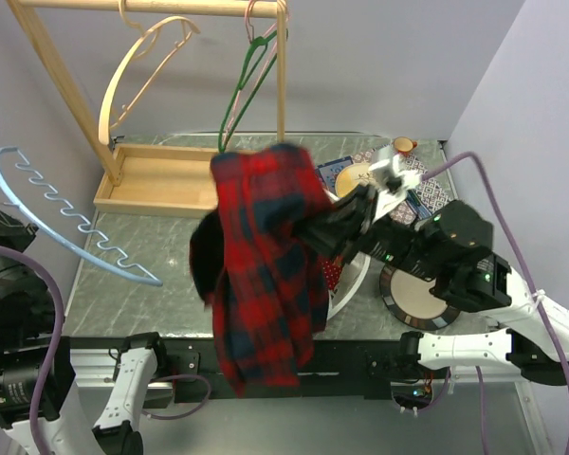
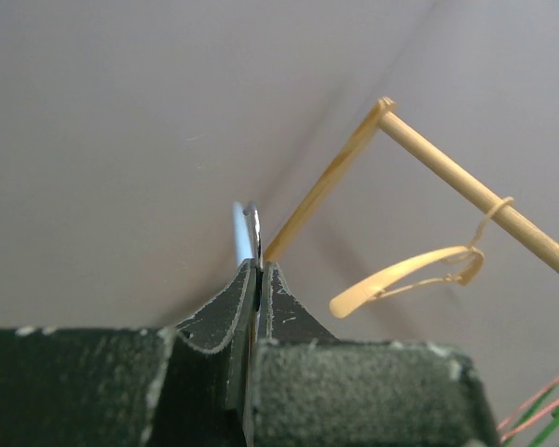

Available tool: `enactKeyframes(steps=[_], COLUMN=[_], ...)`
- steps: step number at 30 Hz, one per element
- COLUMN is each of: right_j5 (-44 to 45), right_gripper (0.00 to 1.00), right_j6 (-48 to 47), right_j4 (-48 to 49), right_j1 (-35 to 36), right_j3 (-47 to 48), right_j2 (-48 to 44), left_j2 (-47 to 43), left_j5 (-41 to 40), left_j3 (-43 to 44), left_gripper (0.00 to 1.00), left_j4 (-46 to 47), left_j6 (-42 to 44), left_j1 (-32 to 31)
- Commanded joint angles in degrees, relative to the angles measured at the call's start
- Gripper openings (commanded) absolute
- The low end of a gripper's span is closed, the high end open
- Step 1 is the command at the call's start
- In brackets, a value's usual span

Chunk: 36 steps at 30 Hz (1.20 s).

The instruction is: Remove the skirt from the hanger

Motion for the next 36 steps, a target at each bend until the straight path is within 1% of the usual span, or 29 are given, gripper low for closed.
enactKeyframes(steps=[1, 3, 4, 5, 7, 8, 9, 11, 12, 13, 14, 15, 16, 18, 19, 20, 22, 24, 27, 30, 32, 36], right_j5=[17.0, 22.4, 23.7, 25.2, 27.8, 28.3, 28.9, 30.2, 30.2, 29.2, 27.9, 27.0, 26.6, 22.1, 19.0, 11.8, 4.9, 0.3, -5.0, -7.7, -9.6, -13.9], right_gripper=[0.0, 0.0, 0.0, 0.0, 0.0, 0.0, 0.0, 0.0, 0.0, 0.0, 0.0, 0.0, 0.0, 0.0, 0.0, 0.0, 0.0, 0.0, 0.0, 0.0, 0.0, 0.0], right_j6=[-4.6, -7.5, -8.4, -9.4, -9.5, -9.1, -8.5, -4.9, -2.9, 2.1, 4.7, 7.1, 13.0, 18.0, 21.7, 23.0, 24.4, 24.1, 24.6, 27.2, 30.3, 37.0], right_j4=[12.7, 13.8, 13.7, 13.6, 13.6, 13.8, 13.8, 16.1, 16.6, 17.2, 17.2, 17.1, 17.2, 18.5, 20.8, 21.8, 23.5, 24.0, 25.2, 28.2, 31.1, 38.7], right_j1=[-0.2, -0.7, -1.3, -1.5, -2.2, -2.5, -2.6, -3.2, -3.5, -3.7, -4.6, -5.0, -5.0, -6.2, -6.9, -7.9, -10.0, -10.6, -10.6, -10.8, -10.7, -11.4], right_j3=[7.8, 10.4, 11.1, 11.5, 10.0, 8.4, 3.9, -2.0, -8.3, -11.5, -14.6, -20.0, -22.8, -29.6, -31.4, -32.5, -32.1, -28.5, -24.0, -22.3, -22.7, -26.6], right_j2=[2.1, 4.9, 6.4, 7.1, 7.6, 7.3, 6.7, 4.4, 3.7, 2.7, 2.4, 2.4, 2.8, 3.8, 5.5, 6.6, 10.2, 11.9, 13.2, 12.7, 11.5, 8.6], left_j2=[-2.2, -3.4, -3.8, -4.1, -4.1, -3.8, -3.4, -3.0, -3.1, -3.3, -3.8, -4.1, -4.6, -5.6, -5.8, -6.2, -6.3, -6.6, -6.8, -6.9, -7.5, -7.7], left_j5=[8.4, 11.9, 13.8, 17.3, 20.1, 21.2, 22.7, 25.5, 26.3, 26.8, 27.1, 27.7, 27.8, 27.8, 27.8, 27.7, 28.1, 27.8, 27.5, 27.1, 27.1, 27.6], left_j3=[-2.4, -3.8, -5.2, -5.8, -6.1, -6.0, -5.9, -6.9, -8.4, -9.2, -10.1, -11.9, -12.7, -14.9, -15.5, -16.1, -17.9, -19.5, -20.4, -20.9, -21.6, -22.7], left_gripper=[0.01, 0.01, 0.01, 0.01, 0.01, 0.01, 0.01, 0.01, 0.01, 0.01, 0.01, 0.01, 0.01, 0.01, 0.01, 0.01, 0.01, 0.01, 0.01, 0.01, 0.01, 0.01], left_j4=[5.9, 7.5, 8.2, 8.8, 8.7, 8.3, 8.0, 7.5, 7.8, 8.6, 9.1, 9.6, 10.1, 11.3, 11.6, 12.3, 13.0, 14.4, 15.2, 15.5, 15.7, 15.8], left_j6=[2.1, 3.4, 4.2, 5.2, 4.8, 5.2, 5.4, 5.5, 5.5, 5.3, 5.3, 5.4, 5.6, 5.9, 5.9, 5.7, 5.2, 4.8, 5.2, 5.5, 5.6, 5.7], left_j1=[-0.2, -0.1, -0.2, -0.2, -0.2, -0.1, -0.1, -0.2, -0.2, -0.2, -0.1, -0.1, -0.2, -0.2, -0.1, -0.1, -0.2, -0.1, -0.1, -0.1, -0.2, -0.1])
